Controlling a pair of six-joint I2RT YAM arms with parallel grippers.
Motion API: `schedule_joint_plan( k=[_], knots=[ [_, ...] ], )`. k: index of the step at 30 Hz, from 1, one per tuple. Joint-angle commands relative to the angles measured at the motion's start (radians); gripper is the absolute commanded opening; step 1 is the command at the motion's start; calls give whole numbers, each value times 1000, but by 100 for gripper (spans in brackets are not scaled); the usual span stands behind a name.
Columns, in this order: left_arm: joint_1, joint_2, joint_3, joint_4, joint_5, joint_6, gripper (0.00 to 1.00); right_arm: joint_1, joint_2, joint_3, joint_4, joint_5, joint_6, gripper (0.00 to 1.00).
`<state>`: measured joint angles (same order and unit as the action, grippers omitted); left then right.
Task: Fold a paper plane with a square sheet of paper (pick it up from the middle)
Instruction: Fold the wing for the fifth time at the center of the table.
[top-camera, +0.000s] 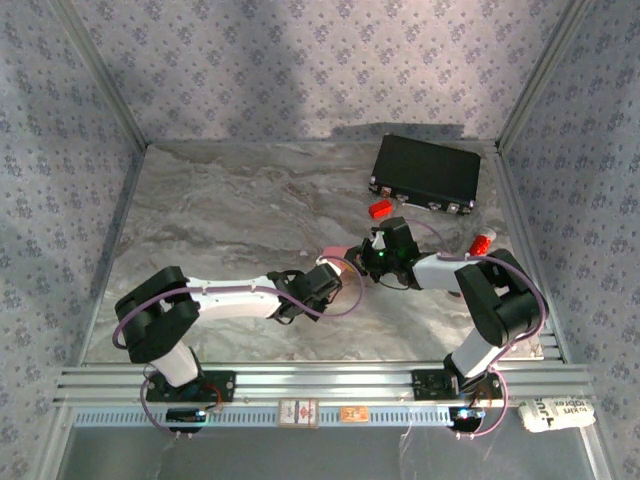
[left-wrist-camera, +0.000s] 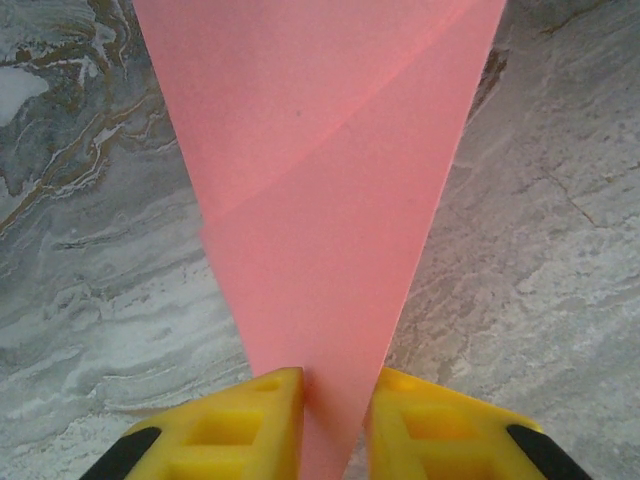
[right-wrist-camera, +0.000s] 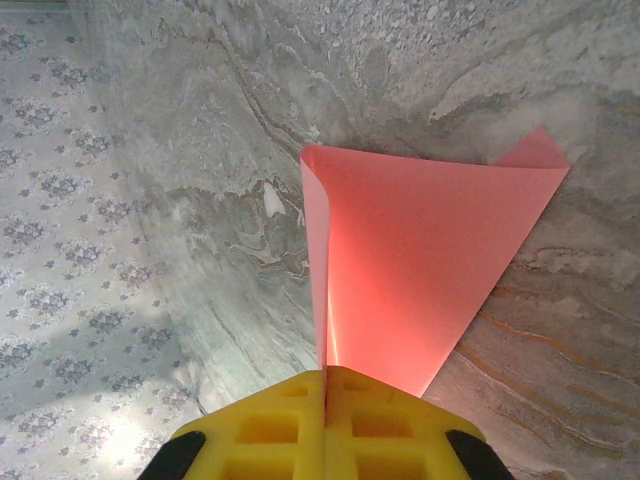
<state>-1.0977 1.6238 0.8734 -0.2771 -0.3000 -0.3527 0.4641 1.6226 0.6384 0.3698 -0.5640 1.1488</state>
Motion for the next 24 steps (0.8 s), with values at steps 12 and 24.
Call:
schedule_joint_plan(
  k=[12,24],
  knots=[
    [12,0,10,-10,1,9,23,-3,-24,-7,-25,4,4,3],
    [19,5,11,-4,17,10,12,-1,-26,-9,-25,7,3,3]
  ],
)
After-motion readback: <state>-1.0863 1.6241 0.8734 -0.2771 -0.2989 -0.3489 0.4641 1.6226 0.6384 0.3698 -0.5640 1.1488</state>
